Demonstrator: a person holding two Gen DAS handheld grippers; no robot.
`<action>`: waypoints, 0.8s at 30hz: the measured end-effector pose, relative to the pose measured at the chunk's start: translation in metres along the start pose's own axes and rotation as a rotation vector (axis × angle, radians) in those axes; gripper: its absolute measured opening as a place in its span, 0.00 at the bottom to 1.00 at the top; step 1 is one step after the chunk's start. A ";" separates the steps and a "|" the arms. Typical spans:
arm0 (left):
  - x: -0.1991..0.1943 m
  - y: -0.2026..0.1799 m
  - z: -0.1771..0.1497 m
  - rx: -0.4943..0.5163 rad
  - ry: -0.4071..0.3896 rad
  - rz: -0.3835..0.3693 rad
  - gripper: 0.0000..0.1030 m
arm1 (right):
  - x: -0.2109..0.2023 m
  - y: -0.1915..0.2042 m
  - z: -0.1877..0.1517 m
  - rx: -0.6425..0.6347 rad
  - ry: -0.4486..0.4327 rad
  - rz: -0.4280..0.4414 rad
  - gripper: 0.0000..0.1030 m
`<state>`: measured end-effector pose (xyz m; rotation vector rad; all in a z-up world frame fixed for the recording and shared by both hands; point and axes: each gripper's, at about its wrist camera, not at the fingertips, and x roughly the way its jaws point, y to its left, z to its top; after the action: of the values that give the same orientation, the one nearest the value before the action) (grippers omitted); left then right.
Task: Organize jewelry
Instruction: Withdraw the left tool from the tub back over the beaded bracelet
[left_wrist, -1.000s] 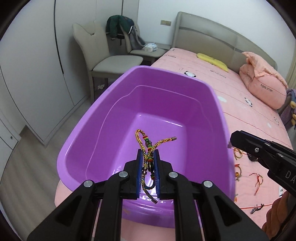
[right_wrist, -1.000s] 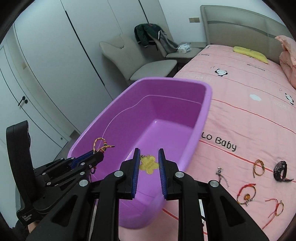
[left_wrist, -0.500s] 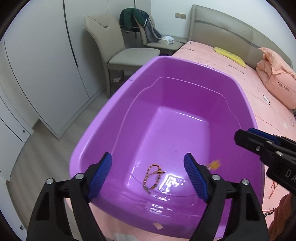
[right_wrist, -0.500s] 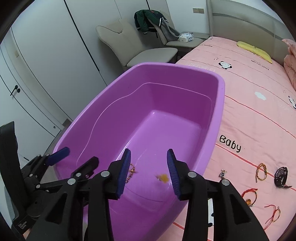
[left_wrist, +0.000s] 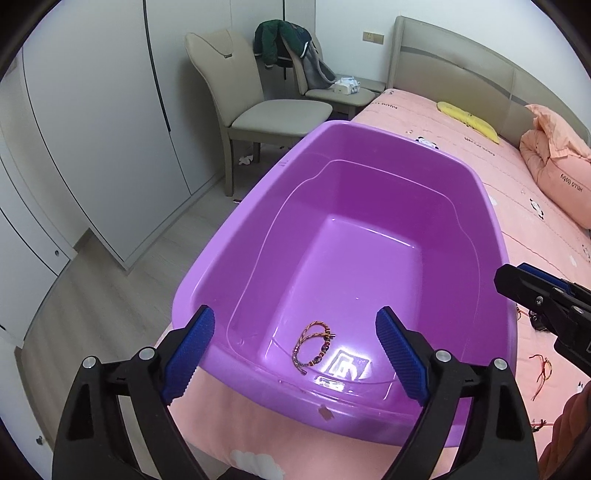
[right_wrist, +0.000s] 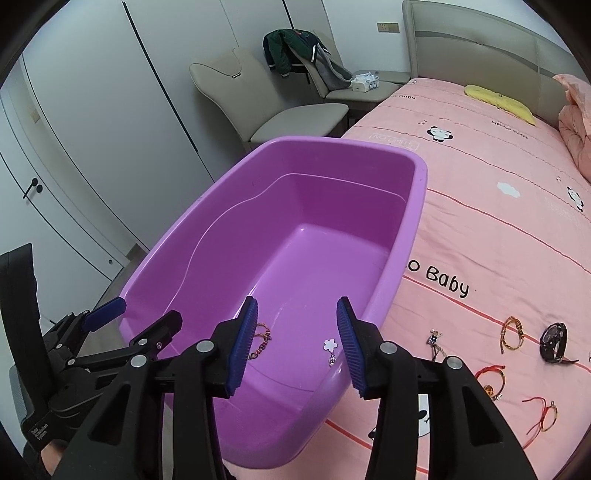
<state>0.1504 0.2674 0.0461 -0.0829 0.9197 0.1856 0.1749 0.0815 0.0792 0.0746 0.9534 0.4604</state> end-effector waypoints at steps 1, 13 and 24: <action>-0.003 -0.001 -0.001 0.001 -0.003 -0.002 0.85 | -0.003 -0.001 -0.001 0.000 -0.005 0.000 0.43; -0.048 -0.023 -0.036 0.005 -0.029 -0.047 0.88 | -0.060 -0.027 -0.041 0.019 -0.084 -0.041 0.49; -0.089 -0.071 -0.106 0.004 -0.011 -0.100 0.91 | -0.111 -0.086 -0.123 0.080 -0.087 -0.133 0.52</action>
<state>0.0289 0.1707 0.0521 -0.1242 0.9031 0.0910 0.0521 -0.0586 0.0704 0.1022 0.8852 0.2945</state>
